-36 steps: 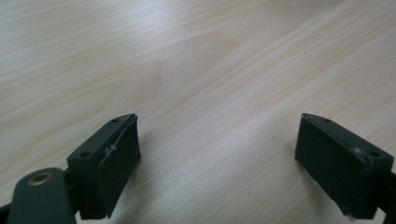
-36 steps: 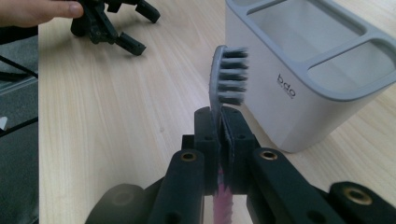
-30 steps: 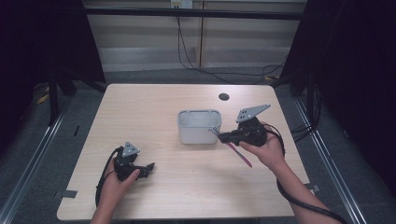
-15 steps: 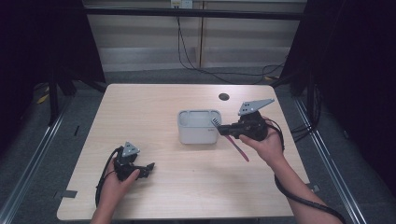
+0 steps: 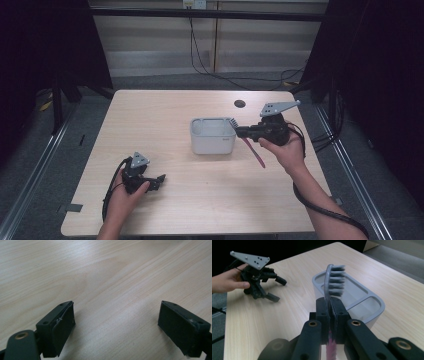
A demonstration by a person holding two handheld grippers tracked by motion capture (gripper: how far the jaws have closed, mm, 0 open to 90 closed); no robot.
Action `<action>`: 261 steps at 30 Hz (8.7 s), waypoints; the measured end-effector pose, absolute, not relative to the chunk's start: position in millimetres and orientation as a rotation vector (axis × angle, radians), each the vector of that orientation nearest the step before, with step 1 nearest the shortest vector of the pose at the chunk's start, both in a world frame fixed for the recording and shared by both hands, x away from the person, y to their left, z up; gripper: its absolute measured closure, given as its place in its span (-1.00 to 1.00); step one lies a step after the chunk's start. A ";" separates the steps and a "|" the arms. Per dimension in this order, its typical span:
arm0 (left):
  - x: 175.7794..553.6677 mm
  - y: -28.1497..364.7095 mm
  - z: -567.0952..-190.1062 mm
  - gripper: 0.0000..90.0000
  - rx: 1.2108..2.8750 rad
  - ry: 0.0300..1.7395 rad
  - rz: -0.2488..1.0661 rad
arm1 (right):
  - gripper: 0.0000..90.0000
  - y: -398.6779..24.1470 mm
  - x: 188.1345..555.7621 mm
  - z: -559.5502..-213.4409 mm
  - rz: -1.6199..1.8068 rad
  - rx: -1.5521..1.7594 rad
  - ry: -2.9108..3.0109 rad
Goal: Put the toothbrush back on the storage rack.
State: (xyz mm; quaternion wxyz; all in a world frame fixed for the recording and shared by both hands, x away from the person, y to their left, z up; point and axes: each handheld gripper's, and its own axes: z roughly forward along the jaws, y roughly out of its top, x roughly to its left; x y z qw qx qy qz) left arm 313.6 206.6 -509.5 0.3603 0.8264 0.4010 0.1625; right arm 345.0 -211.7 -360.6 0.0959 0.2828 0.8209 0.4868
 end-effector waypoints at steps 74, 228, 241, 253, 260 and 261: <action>313.7 206.7 -509.5 -0.70 2.130 1.033 0.418 | 0.91 -212.8 377.3 -332.9 1.664 0.926 2.080; 313.7 206.6 -509.5 -0.70 2.130 1.034 0.417 | 0.90 -178.8 417.3 -371.3 1.674 0.897 1.976; 313.6 206.6 -509.5 -0.70 2.130 1.033 0.417 | 0.90 -181.7 413.3 -377.6 1.667 0.903 1.988; 313.6 206.6 -509.5 -0.70 2.130 1.034 0.417 | 0.90 -185.2 408.6 -381.1 1.665 0.903 1.991; 313.7 206.6 -509.5 -0.70 2.130 1.033 0.418 | 0.90 -186.9 407.2 -385.4 1.664 0.906 1.996; 313.7 206.6 -509.5 -0.70 2.130 1.033 0.417 | 0.90 -187.2 406.6 -385.7 1.662 0.905 1.997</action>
